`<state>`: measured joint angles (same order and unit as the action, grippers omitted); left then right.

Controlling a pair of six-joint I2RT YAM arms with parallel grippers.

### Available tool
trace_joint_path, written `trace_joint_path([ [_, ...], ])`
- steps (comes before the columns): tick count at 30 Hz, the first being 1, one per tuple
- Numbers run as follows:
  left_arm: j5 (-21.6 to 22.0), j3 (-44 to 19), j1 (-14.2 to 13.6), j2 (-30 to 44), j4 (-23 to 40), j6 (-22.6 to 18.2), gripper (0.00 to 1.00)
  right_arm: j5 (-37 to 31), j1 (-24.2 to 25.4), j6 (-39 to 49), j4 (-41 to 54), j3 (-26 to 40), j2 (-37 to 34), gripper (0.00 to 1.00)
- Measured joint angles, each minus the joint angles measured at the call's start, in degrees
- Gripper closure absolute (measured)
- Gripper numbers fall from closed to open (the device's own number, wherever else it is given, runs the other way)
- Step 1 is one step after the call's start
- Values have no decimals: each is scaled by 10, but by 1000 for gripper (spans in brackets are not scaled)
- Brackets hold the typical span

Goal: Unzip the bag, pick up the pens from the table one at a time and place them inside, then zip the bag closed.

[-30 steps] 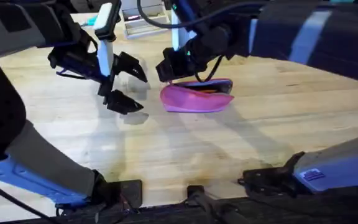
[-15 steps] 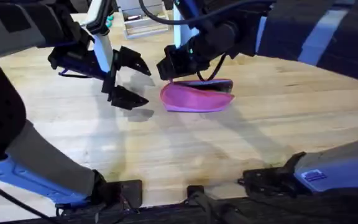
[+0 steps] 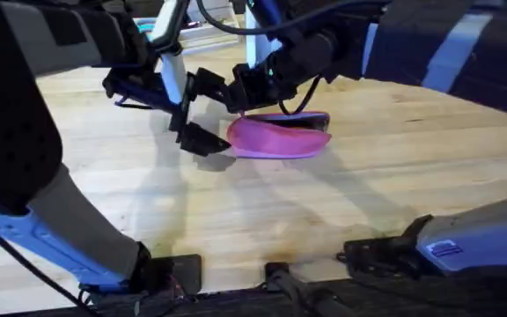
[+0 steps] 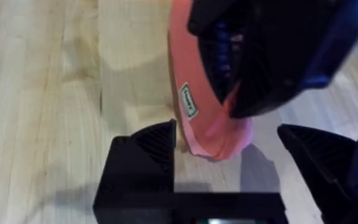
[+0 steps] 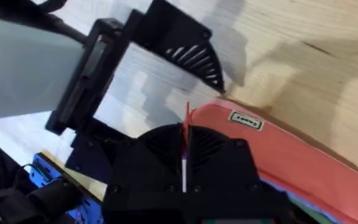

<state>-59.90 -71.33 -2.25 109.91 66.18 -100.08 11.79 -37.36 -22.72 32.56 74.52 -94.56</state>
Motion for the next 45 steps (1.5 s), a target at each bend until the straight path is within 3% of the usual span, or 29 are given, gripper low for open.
trace_joint_path([
  [6,-3,0,-15,0,-47,68,7,0,0,0,0,0,0,971],
  [10,-3,0,-18,0,-50,94,7,0,0,0,0,0,0,970],
  [12,-4,0,-19,0,-50,101,84,0,0,0,0,0,0,971],
  [14,-4,0,-19,0,-50,106,300,0,0,0,0,0,0,971],
  [18,-3,0,-19,0,-47,110,894,-2,0,0,-1,0,0,971],
  [19,-4,0,-20,0,-50,110,939,-2,0,0,-1,0,0,971],
  [29,-6,0,-20,0,-53,112,957,3,30,0,10,0,0,971],
  [45,-10,-1,-22,0,-57,112,958,39,184,-2,104,0,15,971],
])
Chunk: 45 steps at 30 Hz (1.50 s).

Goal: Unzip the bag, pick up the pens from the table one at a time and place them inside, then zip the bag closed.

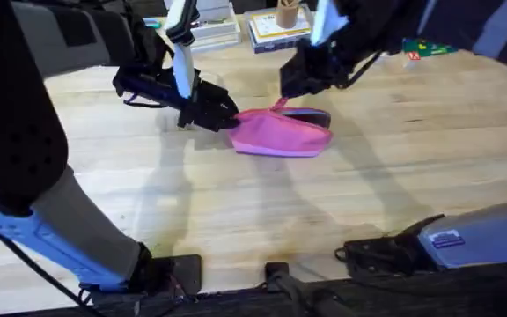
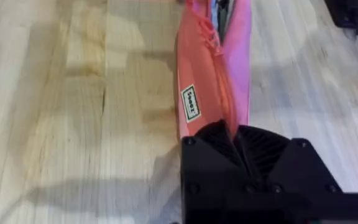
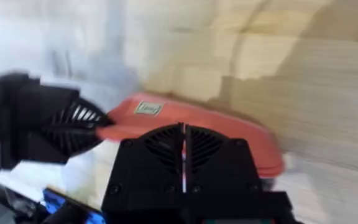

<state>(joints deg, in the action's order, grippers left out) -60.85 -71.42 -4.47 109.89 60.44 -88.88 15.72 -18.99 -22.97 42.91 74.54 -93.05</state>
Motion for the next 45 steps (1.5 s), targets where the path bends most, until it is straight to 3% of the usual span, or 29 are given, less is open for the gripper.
trace_joint_path([
  [12,8,0,0,0,5,0,958,-29,139,0,41,4,3,969],
  [23,8,0,0,0,4,0,958,-29,159,1,55,5,6,968],
  [30,8,0,0,0,4,0,958,-29,157,5,55,5,48,969],
  [31,8,0,0,0,4,0,958,-29,155,6,55,5,57,932],
  [32,8,0,0,0,4,0,958,-29,151,7,55,5,66,828],
  [37,8,0,0,0,4,0,958,-29,119,12,55,5,106,107],
  [38,8,0,0,0,4,0,958,-29,111,15,55,5,113,28],
  [45,8,0,0,0,4,0,958,-28,64,16,56,5,138,3],
])
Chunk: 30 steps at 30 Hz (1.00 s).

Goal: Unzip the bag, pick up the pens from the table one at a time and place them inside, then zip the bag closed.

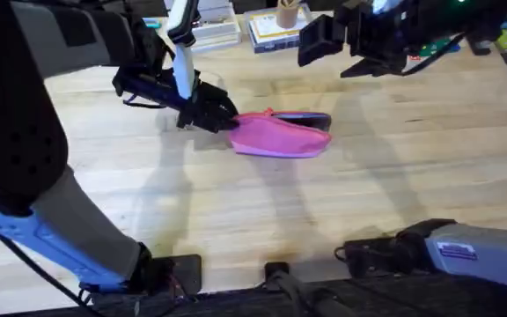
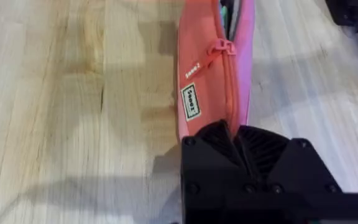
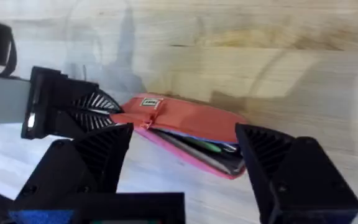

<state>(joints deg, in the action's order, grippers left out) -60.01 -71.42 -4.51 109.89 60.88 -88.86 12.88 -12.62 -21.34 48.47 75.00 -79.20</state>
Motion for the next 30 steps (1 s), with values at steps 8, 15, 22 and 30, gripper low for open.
trace_joint_path([
  [8,0,0,0,0,0,0,958,0,-51,0,-2,0,1,4],
  [15,-2,0,0,0,-1,0,717,0,-78,-1,-3,0,1,4],
  [22,-2,0,0,0,0,4,10,0,-85,-15,-4,0,1,4],
  [30,14,0,5,0,9,4,7,0,-90,-52,-6,0,-12,4],
])
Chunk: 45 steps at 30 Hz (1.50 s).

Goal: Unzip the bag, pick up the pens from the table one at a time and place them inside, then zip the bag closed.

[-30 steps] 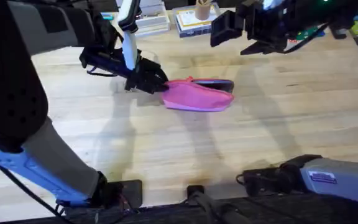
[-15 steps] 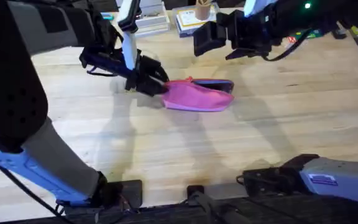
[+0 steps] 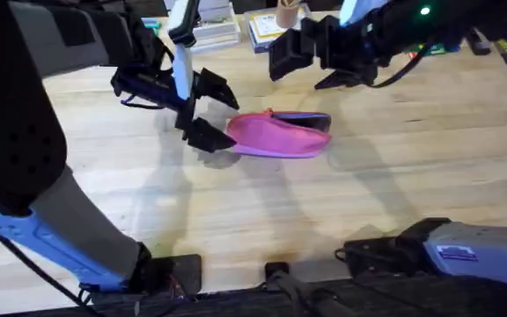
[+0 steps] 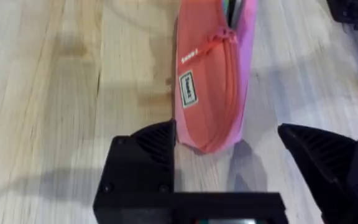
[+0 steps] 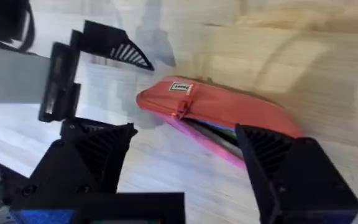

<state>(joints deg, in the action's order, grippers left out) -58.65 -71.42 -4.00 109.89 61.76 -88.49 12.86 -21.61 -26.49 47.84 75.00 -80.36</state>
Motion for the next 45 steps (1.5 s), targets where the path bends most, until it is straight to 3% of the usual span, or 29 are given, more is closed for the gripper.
trace_joint_path([
  [8,14,-12,60,0,32,-5,6,0,-43,-8,-33,0,-48,4],
  [15,21,-13,109,-27,75,-64,6,0,-70,-17,-43,0,-106,3],
  [24,24,-14,144,-33,90,-95,6,0,-81,-41,-41,0,-133,3],
  [31,26,-14,145,-33,90,-99,6,-2,-84,-53,-41,1,-140,17],
  [36,26,-14,146,-33,90,-101,5,-2,-85,-92,-43,2,-167,135],
  [45,26,-14,146,-33,90,-101,5,0,-86,-155,-46,3,-174,758],
])
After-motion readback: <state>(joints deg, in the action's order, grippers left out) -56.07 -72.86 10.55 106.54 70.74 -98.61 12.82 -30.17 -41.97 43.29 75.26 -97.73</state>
